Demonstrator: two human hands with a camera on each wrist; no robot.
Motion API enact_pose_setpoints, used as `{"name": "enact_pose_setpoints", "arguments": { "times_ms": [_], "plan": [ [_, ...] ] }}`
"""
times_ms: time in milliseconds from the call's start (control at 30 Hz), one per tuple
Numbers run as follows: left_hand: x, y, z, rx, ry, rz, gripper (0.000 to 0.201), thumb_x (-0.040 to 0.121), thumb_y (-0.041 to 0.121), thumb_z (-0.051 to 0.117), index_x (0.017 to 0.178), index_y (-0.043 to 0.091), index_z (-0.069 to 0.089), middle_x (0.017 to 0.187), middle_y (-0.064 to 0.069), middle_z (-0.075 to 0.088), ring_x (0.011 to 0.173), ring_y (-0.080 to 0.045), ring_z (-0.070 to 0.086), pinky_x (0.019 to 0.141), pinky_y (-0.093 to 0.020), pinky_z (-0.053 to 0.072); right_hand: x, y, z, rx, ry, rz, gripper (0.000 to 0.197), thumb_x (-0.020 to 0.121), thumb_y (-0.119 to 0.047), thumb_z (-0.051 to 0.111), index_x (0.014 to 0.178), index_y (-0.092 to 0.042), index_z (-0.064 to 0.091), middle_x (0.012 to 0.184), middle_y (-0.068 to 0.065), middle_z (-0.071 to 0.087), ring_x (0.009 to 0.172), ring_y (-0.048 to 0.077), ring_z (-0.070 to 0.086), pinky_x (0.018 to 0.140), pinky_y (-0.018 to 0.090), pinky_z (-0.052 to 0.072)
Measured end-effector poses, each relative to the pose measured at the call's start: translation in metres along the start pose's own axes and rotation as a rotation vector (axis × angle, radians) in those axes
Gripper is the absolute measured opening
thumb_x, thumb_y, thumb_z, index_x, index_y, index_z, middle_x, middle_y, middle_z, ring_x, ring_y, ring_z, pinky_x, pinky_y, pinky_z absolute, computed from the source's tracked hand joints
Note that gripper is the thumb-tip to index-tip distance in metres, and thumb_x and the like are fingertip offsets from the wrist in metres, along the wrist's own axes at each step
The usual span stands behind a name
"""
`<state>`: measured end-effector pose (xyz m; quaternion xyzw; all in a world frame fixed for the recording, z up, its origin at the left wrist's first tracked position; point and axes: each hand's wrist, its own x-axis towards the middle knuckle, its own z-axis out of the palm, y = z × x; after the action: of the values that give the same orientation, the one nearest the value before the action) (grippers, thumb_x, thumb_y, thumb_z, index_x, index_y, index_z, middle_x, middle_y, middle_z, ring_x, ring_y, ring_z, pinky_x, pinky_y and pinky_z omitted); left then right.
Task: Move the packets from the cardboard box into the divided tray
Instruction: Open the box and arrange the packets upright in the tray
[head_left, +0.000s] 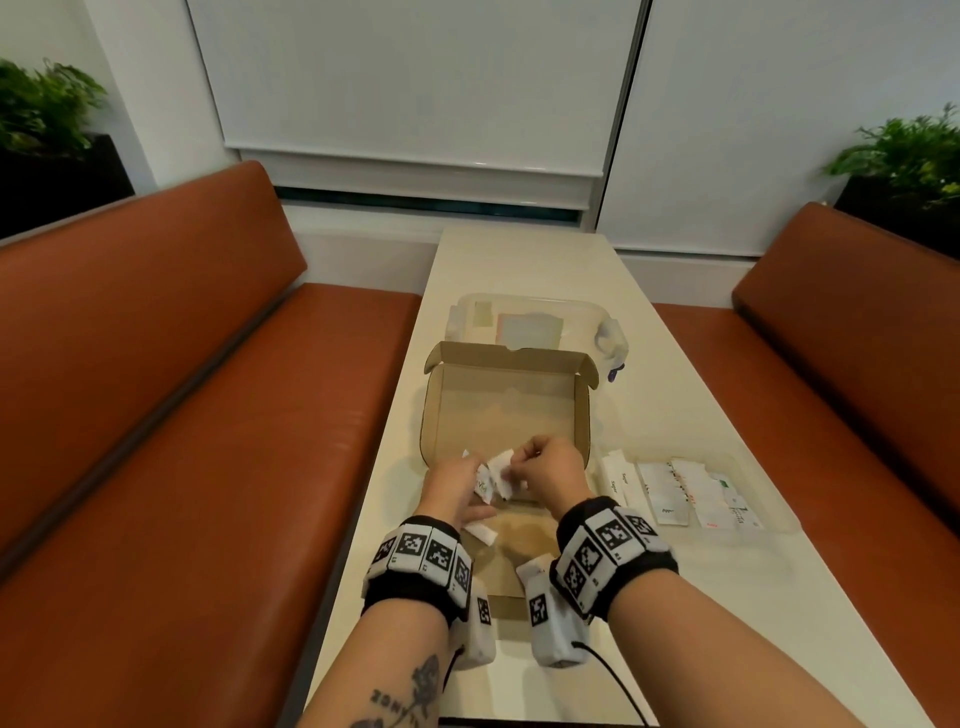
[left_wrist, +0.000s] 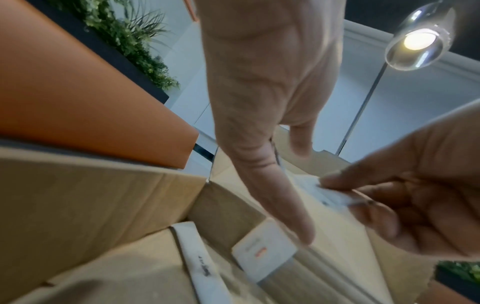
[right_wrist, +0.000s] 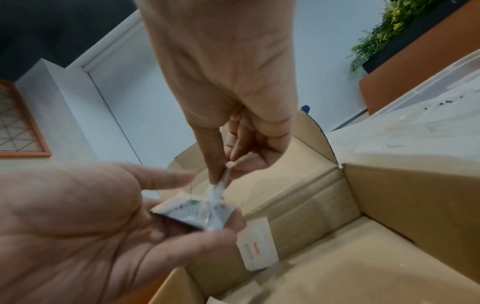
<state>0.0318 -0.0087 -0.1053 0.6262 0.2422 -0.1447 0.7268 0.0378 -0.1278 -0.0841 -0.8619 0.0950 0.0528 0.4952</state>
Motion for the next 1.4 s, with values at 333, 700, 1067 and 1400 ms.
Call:
{"name": "enact_pose_setpoints", "arguments": {
  "times_ms": [333, 700, 1067, 1400],
  "plan": [
    [0.008, -0.006, -0.017, 0.046, 0.188, 0.120, 0.011, 0.087, -0.002, 0.058, 0.097, 0.001, 0.056, 0.097, -0.019, 0.061, 0.091, -0.038, 0.064, 0.064, -0.043, 0.060, -0.001, 0.006, 0.014, -0.169, -0.160, -0.043, 0.017, 0.080, 0.001, 0.067, 0.085, -0.011, 0.056, 0.089, 0.008, 0.060, 0.086, 0.021, 0.059, 0.083, 0.033, 0.051],
    [0.003, -0.007, -0.039, 0.248, 0.282, 0.190, 0.018, 0.084, -0.002, 0.057, 0.102, 0.000, 0.056, 0.111, -0.020, 0.063, 0.100, -0.034, 0.062, 0.074, -0.035, 0.057, -0.002, 0.005, 0.065, -1.047, -0.409, -0.168, 0.036, 0.094, -0.017, 0.050, 0.127, -0.005, 0.050, 0.131, 0.019, 0.049, 0.118, 0.034, 0.053, 0.097, 0.038, 0.045],
    [0.000, -0.011, -0.036, 0.111, 0.297, 0.147, 0.025, 0.088, -0.006, 0.042, 0.106, 0.003, 0.057, 0.112, -0.019, 0.058, 0.090, -0.032, 0.059, 0.054, -0.033, 0.058, 0.004, 0.005, 0.062, -1.100, -0.376, -0.286, 0.023, 0.094, -0.005, 0.045, 0.108, -0.001, 0.062, 0.113, 0.017, 0.064, 0.105, 0.035, 0.060, 0.084, 0.036, 0.048],
    [0.002, -0.009, -0.026, 0.251, 0.335, 0.167, 0.040, 0.085, -0.010, 0.037, 0.080, 0.011, 0.071, 0.080, -0.003, 0.058, 0.081, -0.034, 0.065, 0.075, -0.041, 0.059, 0.005, -0.001, 0.029, -0.520, -0.156, -0.218, 0.015, 0.084, -0.007, 0.063, 0.097, -0.013, 0.065, 0.089, 0.006, 0.067, 0.084, 0.021, 0.066, 0.073, 0.029, 0.056]
  ]
}}
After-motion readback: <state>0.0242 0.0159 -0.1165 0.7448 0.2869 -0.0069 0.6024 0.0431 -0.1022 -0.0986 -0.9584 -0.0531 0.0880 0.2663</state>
